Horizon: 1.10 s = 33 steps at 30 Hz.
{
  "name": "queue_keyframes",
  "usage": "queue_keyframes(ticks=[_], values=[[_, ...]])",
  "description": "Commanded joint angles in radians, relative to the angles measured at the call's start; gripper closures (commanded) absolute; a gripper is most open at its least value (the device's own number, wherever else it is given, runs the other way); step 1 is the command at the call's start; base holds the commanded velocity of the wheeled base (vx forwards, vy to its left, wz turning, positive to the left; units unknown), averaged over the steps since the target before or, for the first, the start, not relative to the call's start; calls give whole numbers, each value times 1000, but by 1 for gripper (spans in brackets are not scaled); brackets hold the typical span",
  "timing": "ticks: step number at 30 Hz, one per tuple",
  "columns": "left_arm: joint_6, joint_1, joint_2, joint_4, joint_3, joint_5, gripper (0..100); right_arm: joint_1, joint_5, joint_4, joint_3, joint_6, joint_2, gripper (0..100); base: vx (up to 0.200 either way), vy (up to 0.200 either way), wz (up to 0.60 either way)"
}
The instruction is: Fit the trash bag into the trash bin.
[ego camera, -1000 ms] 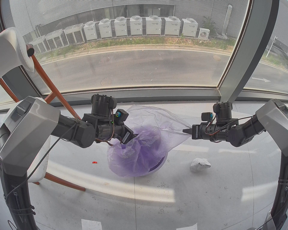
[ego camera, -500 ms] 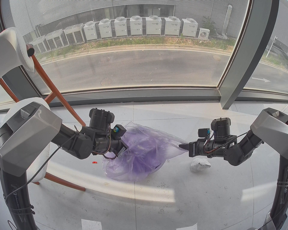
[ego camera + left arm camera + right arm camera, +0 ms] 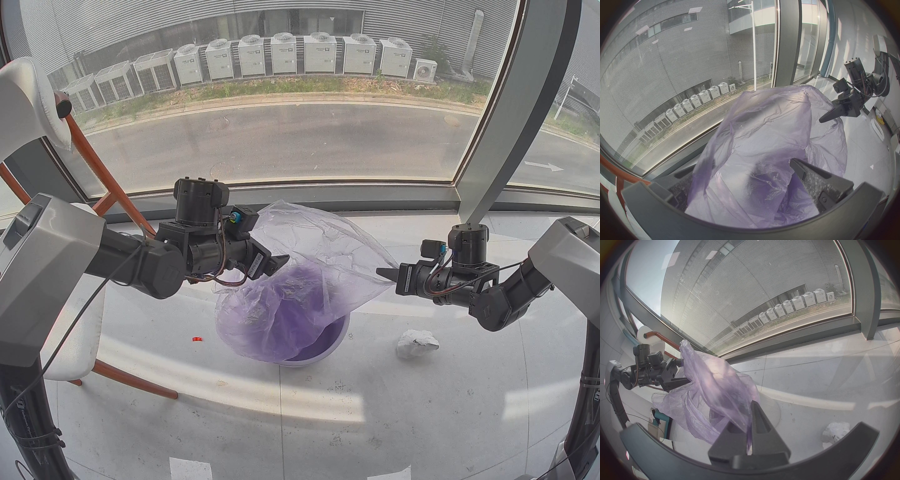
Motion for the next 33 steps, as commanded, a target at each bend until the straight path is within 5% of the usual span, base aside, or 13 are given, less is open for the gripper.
queue_keyframes(ticks=[1, 8, 16, 22, 27, 33], values=[[-16, -4, -17, -3, -6, 0, 0, -5, -6, -4, -7, 0, -14, 100, 0, 0, 0], [-143, -10, -23, -44, -48, -11, 0, -25, -16, -1, -26, 8, -19, 100, 0, 0, 0], [-494, -15, -90, -17, 10, -150, 0, -16, -16, -4, 24, 6, -8, 100, 0, 0, 0], [-749, 30, -97, -14, -23, -149, 0, -13, -16, -4, 45, 4, -7, 100, 0, 0, 0], [-738, 74, -120, 11, -2, -144, 0, -13, -18, -4, 44, 3, -2, 100, 0, 0, 0], [-606, 134, -199, 108, 0, -140, 0, -13, -41, -4, 40, 3, 4, 100, 0, 0, 0]])
